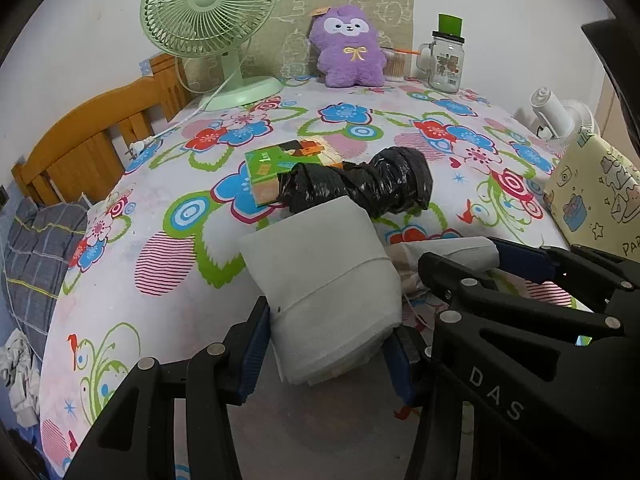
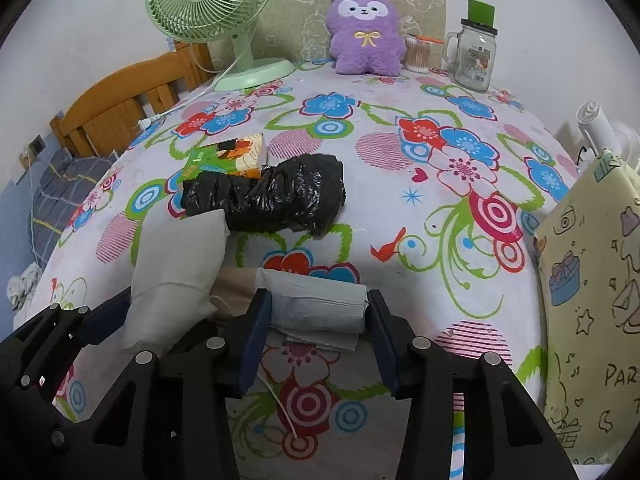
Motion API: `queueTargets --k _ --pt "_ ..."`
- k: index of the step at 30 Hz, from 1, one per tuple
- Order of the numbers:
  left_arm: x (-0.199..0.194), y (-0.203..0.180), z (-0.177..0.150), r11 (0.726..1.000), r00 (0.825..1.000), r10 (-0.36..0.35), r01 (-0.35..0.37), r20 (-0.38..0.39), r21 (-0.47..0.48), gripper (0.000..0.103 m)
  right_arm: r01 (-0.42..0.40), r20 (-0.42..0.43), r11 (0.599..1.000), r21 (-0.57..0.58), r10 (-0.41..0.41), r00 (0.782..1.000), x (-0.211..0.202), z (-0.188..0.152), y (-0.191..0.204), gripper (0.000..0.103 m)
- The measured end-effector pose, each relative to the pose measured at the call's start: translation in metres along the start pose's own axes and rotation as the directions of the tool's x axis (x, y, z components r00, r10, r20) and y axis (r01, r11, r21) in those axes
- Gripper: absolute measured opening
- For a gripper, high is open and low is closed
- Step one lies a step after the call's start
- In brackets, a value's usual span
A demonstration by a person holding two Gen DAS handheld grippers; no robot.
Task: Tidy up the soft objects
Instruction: 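Close the left gripper on the white pad pack while the right gripper grasps the white roll, then carry the pad pack with the left gripper while the right gripper carries the roll to the paper box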
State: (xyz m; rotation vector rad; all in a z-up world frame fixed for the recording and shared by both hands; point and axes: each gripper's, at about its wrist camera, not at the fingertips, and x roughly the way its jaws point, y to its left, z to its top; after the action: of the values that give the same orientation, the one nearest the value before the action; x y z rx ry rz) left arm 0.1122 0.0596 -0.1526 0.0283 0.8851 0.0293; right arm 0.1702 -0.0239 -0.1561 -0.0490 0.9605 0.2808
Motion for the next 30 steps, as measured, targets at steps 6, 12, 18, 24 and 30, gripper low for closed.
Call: queueTargets --k 6,12,18,24,30 --pt "-0.006 -0.004 0.000 1.000 1.000 -0.015 0.015 0.008 -0.006 0.052 0.005 0.008 1.000 0.019 -0.005 1.000 -0.008 -0.003 -0.007 0.049" --pt "-0.015 -0.012 0.000 1.000 0.999 -0.023 0.023 0.029 0.004 0.049 0.015 0.031 1.000 0.026 -0.016 0.999 -0.020 -0.005 -0.012 0.049" --pt "-0.027 -0.017 0.001 1.000 0.999 -0.010 0.010 0.051 0.007 0.049 0.024 0.055 0.999 0.037 -0.026 0.998 -0.034 -0.008 -0.018 0.049" --pt "-0.039 -0.022 0.002 1.000 0.997 -0.003 0.002 0.078 0.010 0.049 0.031 0.080 0.998 0.045 -0.035 0.996 -0.048 -0.010 -0.022 0.049" --pt "-0.052 -0.027 0.001 1.000 0.995 0.004 -0.005 0.104 0.015 0.049 0.035 0.106 0.998 0.049 -0.040 0.994 -0.062 -0.013 -0.025 0.049"
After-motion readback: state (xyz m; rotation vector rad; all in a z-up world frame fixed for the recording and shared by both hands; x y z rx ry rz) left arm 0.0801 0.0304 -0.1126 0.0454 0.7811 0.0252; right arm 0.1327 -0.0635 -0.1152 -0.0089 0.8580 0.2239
